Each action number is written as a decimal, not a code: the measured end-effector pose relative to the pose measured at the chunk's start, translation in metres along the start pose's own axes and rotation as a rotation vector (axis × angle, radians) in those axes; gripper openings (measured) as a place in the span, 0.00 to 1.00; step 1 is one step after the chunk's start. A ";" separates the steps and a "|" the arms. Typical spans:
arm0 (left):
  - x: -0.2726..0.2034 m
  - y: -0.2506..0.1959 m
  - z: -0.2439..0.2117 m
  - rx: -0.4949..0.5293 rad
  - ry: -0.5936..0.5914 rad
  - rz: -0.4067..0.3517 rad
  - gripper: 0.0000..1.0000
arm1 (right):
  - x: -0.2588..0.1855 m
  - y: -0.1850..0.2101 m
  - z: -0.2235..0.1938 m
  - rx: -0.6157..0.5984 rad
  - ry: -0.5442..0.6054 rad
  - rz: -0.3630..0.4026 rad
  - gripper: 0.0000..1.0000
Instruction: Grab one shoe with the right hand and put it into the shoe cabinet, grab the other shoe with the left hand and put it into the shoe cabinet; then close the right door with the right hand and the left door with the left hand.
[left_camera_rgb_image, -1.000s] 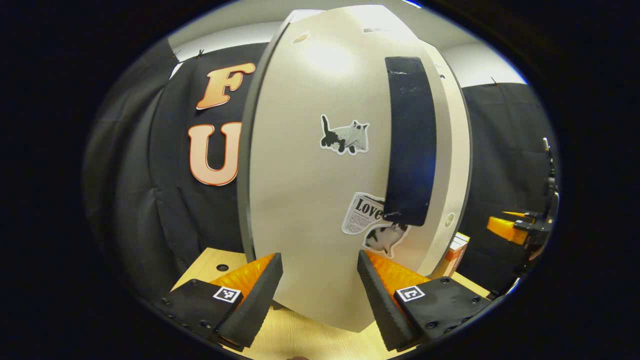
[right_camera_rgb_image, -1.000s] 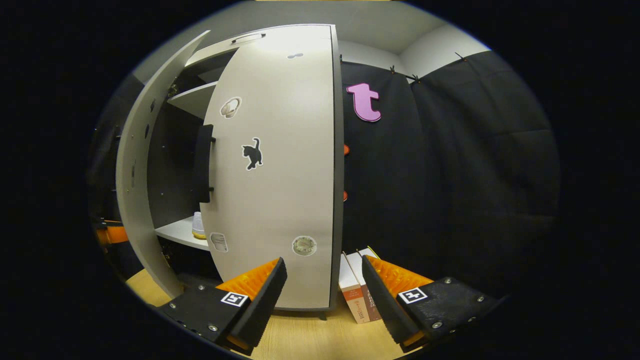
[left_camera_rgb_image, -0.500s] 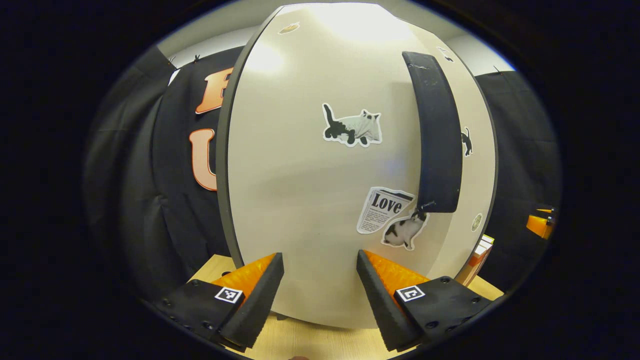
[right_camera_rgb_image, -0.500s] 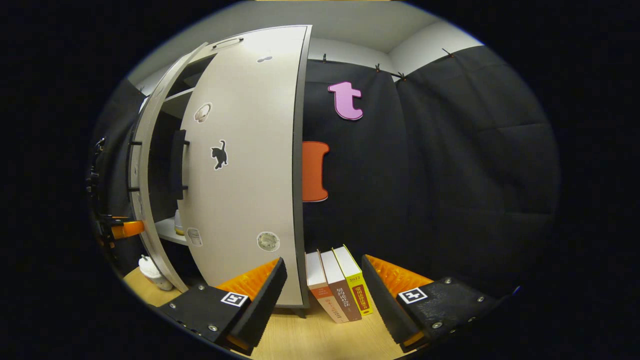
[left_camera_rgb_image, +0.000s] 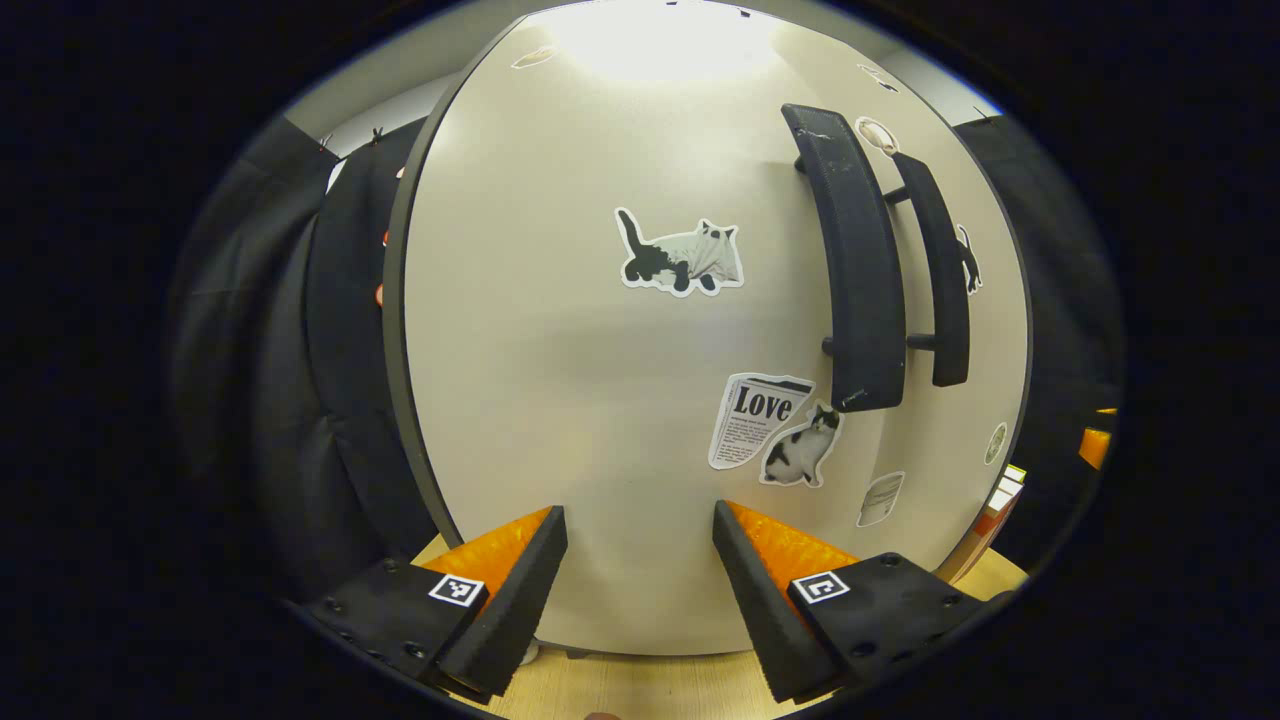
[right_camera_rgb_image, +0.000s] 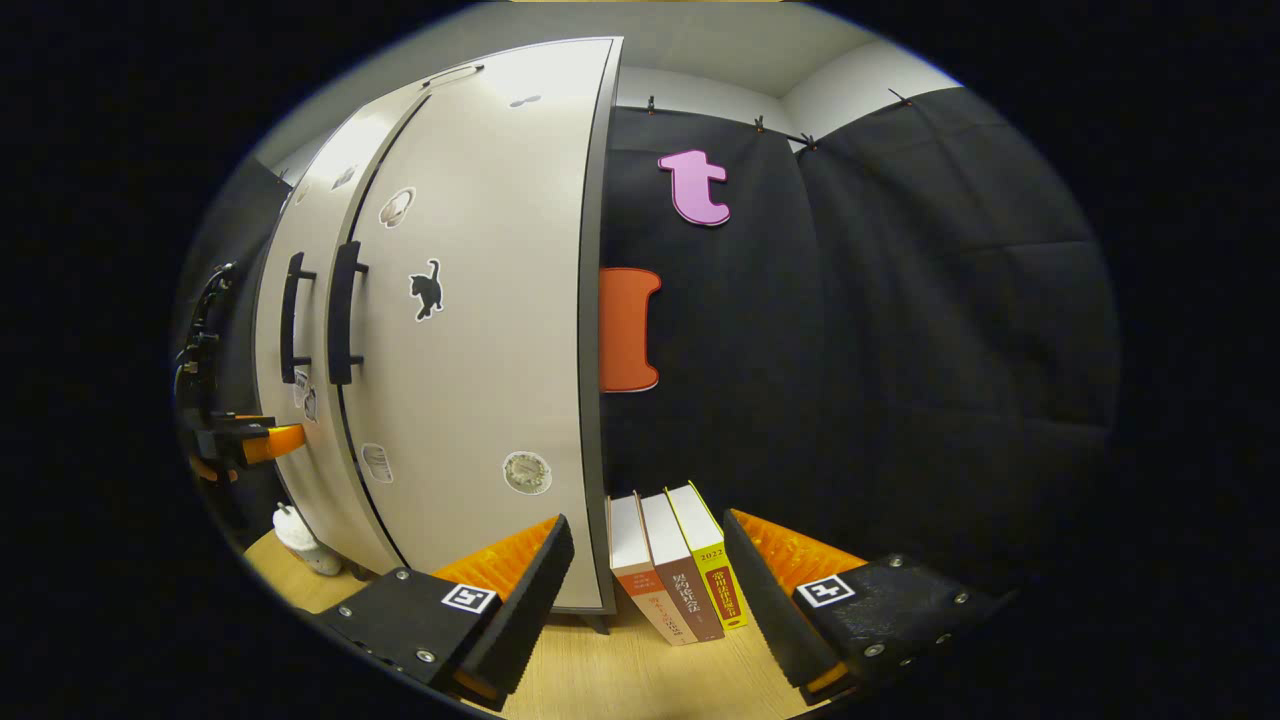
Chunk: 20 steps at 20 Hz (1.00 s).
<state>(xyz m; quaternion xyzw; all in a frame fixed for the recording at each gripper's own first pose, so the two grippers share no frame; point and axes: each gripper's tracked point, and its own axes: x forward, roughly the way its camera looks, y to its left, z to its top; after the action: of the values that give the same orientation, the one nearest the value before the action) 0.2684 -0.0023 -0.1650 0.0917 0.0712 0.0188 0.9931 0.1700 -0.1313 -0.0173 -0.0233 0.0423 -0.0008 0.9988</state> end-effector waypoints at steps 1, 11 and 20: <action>0.000 0.000 -0.001 -0.003 0.004 0.007 0.96 | 0.000 0.002 0.001 0.001 -0.004 0.003 0.94; -0.017 -0.008 -0.008 -0.066 0.074 -0.015 0.95 | -0.008 0.023 0.016 0.001 -0.011 0.031 0.94; -0.142 0.044 0.065 -0.022 -0.029 -0.002 0.95 | -0.043 0.034 0.055 -0.030 -0.008 0.065 0.93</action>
<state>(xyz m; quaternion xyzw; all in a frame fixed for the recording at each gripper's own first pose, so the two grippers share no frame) 0.1367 0.0222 -0.0738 0.0810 0.0567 0.0174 0.9950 0.1315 -0.0947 0.0395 -0.0368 0.0388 0.0325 0.9980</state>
